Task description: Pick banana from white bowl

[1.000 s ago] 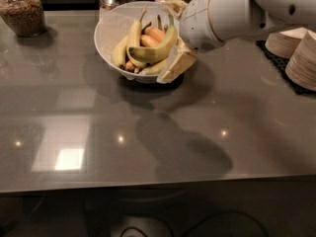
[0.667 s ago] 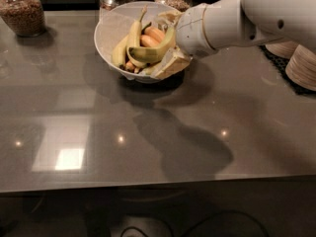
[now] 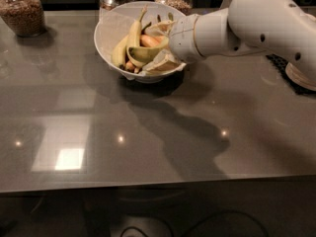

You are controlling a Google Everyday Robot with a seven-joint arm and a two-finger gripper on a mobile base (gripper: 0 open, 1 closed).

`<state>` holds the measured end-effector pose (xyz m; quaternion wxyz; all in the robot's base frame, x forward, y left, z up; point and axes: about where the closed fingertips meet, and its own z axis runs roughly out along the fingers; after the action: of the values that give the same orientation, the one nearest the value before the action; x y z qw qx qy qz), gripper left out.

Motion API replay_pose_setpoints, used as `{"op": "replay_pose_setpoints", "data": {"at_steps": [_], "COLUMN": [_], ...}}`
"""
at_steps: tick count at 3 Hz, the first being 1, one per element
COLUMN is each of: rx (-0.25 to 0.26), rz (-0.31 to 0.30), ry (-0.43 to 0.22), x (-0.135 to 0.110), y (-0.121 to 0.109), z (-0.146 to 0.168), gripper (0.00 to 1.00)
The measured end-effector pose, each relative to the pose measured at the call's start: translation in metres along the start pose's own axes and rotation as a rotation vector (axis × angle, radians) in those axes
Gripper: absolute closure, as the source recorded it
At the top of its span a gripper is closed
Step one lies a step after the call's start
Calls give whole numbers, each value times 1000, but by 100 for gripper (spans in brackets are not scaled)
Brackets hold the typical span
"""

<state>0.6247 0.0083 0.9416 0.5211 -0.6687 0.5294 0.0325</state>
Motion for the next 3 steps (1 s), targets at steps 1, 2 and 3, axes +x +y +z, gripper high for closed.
{"op": "replay_pose_setpoints", "data": {"at_steps": [1,2,3], "rx": [9,18,21], "rz": [5,9,6], "ry": [-18,-29,-30], "x": [6,10,9], "y": [-1,-3,-4], "z": [17,31,32], "gripper": [36,55,78]}}
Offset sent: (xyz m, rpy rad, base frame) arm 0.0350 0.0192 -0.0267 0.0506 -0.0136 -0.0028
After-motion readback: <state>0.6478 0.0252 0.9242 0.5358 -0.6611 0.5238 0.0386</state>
